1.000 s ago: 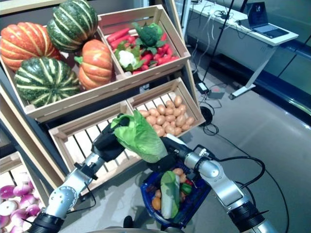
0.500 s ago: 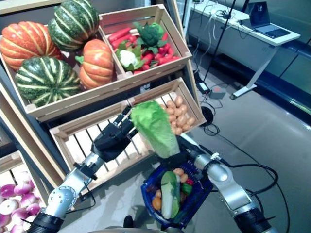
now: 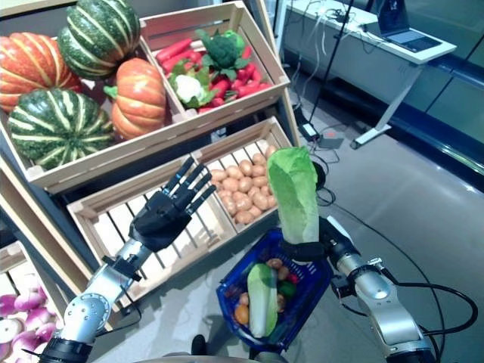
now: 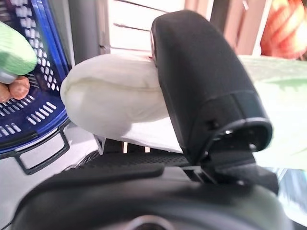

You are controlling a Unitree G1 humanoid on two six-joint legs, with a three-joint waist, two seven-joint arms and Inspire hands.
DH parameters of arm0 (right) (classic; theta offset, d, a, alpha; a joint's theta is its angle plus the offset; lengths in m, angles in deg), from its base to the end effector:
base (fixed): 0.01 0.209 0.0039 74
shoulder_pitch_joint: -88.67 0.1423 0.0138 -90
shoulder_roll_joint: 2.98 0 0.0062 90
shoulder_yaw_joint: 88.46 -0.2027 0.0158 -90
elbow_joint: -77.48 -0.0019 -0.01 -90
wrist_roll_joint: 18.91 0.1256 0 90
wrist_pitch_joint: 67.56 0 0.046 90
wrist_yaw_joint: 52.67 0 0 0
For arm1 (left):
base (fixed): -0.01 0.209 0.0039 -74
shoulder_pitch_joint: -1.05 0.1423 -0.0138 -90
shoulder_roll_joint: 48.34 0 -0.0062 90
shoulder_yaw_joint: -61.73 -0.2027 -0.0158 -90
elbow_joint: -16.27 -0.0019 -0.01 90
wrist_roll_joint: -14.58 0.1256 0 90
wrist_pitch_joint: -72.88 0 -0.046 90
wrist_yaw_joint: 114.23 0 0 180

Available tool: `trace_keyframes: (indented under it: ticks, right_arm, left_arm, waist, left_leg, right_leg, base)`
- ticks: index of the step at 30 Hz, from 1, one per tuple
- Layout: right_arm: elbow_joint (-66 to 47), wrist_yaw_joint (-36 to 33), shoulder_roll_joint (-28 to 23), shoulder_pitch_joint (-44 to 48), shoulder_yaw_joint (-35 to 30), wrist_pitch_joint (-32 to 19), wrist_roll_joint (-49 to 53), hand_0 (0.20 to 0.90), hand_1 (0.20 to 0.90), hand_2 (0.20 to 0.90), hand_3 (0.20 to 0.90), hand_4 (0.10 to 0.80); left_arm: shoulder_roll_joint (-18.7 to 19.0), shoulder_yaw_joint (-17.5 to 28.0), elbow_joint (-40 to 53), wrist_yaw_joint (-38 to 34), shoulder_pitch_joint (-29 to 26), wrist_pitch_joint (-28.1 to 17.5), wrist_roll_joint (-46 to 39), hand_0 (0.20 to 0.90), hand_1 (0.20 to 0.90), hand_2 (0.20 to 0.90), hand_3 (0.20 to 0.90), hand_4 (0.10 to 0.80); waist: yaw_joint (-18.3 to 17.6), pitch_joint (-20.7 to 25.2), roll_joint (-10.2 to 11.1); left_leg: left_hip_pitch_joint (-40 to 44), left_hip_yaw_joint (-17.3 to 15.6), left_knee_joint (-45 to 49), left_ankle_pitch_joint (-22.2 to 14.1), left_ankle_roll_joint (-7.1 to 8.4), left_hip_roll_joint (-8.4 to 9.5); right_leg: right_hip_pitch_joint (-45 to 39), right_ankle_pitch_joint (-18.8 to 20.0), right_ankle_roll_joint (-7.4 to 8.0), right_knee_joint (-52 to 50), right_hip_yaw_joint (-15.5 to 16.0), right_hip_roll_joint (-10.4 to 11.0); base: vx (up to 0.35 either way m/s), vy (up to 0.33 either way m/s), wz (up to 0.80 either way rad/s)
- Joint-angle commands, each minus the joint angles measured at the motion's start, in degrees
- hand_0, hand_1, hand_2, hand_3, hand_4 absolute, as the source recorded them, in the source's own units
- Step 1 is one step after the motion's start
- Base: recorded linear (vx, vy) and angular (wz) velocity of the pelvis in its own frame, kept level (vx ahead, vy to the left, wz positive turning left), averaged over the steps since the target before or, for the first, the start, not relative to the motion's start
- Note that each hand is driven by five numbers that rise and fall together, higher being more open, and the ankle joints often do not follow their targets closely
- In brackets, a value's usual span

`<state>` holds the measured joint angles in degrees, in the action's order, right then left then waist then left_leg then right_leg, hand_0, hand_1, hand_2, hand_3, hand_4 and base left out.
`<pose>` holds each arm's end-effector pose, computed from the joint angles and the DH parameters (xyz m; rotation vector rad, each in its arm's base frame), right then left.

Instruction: Put vegetables into the basket

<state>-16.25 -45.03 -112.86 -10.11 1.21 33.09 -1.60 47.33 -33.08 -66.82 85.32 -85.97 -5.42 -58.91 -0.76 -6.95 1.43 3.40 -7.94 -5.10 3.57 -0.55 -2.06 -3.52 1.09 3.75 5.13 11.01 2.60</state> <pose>0.1573 -0.2760 0.0438 -0.3039 0.2971 0.1075 0.1783 0.1997 0.0389 -0.9287 0.0549 -0.5239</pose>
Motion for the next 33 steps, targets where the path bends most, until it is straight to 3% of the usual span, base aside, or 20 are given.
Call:
trace_keyframes:
  ticks: [1,5,7,11,15,19,27,33]
  right_arm:
    - [-2.6,-6.7,1.3,4.0,-7.4,-9.6,7.6,0.300,0.300,0.300,0.300,0.400]
    - [-0.1,-10.8,4.3,4.6,-7.2,-12.7,11.9,0.300,0.300,0.300,0.300,0.400]
    - [2.0,-13.0,5.2,7.7,-6.4,-16.1,12.5,0.300,0.300,0.300,0.300,0.400]
    - [4.7,-16.1,5.4,13.0,-5.4,-19.6,11.4,0.300,0.300,0.300,0.300,0.400]
    - [8.0,-18.8,5.1,18.0,-4.4,-21.7,15.3,0.300,0.300,0.300,0.300,0.400]
    - [7.5,-21.6,7.8,22.0,-3.6,-23.0,18.4,0.300,0.300,0.300,0.300,0.400]
    - [15.6,-27.5,10.6,33.7,2.2,-24.8,17.3,0.300,0.300,0.300,0.300,0.400]
    - [25.9,-27.2,10.6,42.5,4.9,-24.1,24.1,0.300,0.300,0.300,0.300,0.400]
  left_arm:
    - [-0.7,4.4,5.5,3.8,-2.3,-3.1,2.0,0.900,0.900,0.900,0.900,0.800]
    - [0.8,5.6,4.7,3.5,-2.2,-8.6,6.6,0.900,0.900,0.900,0.900,0.800]
    - [2.4,6.1,4.1,3.5,-3.9,-14.9,8.8,0.900,0.900,0.900,0.900,0.800]
    - [4.7,7.9,4.5,1.1,-7.3,-22.9,12.3,0.900,0.900,0.900,0.900,0.800]
    - [6.7,8.0,4.0,-3.5,-10.7,-31.0,16.5,0.900,0.900,0.900,0.900,0.800]
    - [6.4,8.4,5.2,-7.4,-13.2,-37.4,23.1,0.900,0.900,0.900,0.900,0.800]
    - [4.6,4.4,5.3,-17.0,-22.2,-44.4,31.5,0.900,0.900,0.900,0.900,0.800]
    - [3.2,1.8,4.3,-20.5,-27.8,-43.8,34.1,0.900,0.900,0.900,0.900,0.800]
  waist:
    - [-0.2,2.0,1.8]
    - [-0.4,-0.6,1.4]
    - [-0.4,-4.6,0.8]
    - [-0.2,-11.4,-0.7]
    - [0.4,-17.5,-2.1]
    - [0.7,-22.8,-3.2]
    - [2.0,-22.8,-4.4]
    - [3.2,-22.8,-5.6]
  left_leg:
    - [0.3,1.1,0.1,-3.4,2.23,-1.83]
    - [-2.2,0.6,0.1,-2.9,1.96,-1.95]
    - [-5.7,0.7,0.1,-2.0,1.81,-1.57]
    - [-11.6,0.8,1.5,-0.4,1.82,-0.67]
    - [-20.6,1.9,9.2,-0.4,2.77,-0.48]
    - [-31.6,1.8,18.8,-1.8,3.37,-0.49]
    - [-45.2,2.7,27.7,-4.3,2.13,0.38]
    - [-52.6,3.9,32.4,-5.1,1.54,2.00]
  right_leg:
    - [-0.9,1.5,2.22,-0.1,0.7,2.4]
    - [2.4,0.9,1.67,-1.8,-0.1,1.6]
    - [5.9,0.9,1.19,-2.7,-0.6,1.3]
    - [12.1,0.4,0.32,-6.2,-1.2,0.4]
    - [19.3,-1.3,-0.70,-13.4,-0.6,0.2]
    - [29.3,-3.3,-1.15,-22.6,0.4,1.9]
    - [43.4,-5.4,-2.00,-31.4,0.4,4.3]
    - [51.2,-5.3,-2.62,-35.9,0.0,5.0]
  base:
    - [0.001,-0.047,-0.05]
    - [-0.128,-0.054,-0.06]
    - [-0.376,-0.022,-0.01]
    - [-0.323,-0.024,0.00]
    - [-0.219,-0.050,0.05]
    - [-0.207,-0.023,0.06]
    - [-0.075,0.019,0.12]
    - [-0.010,0.019,0.13]
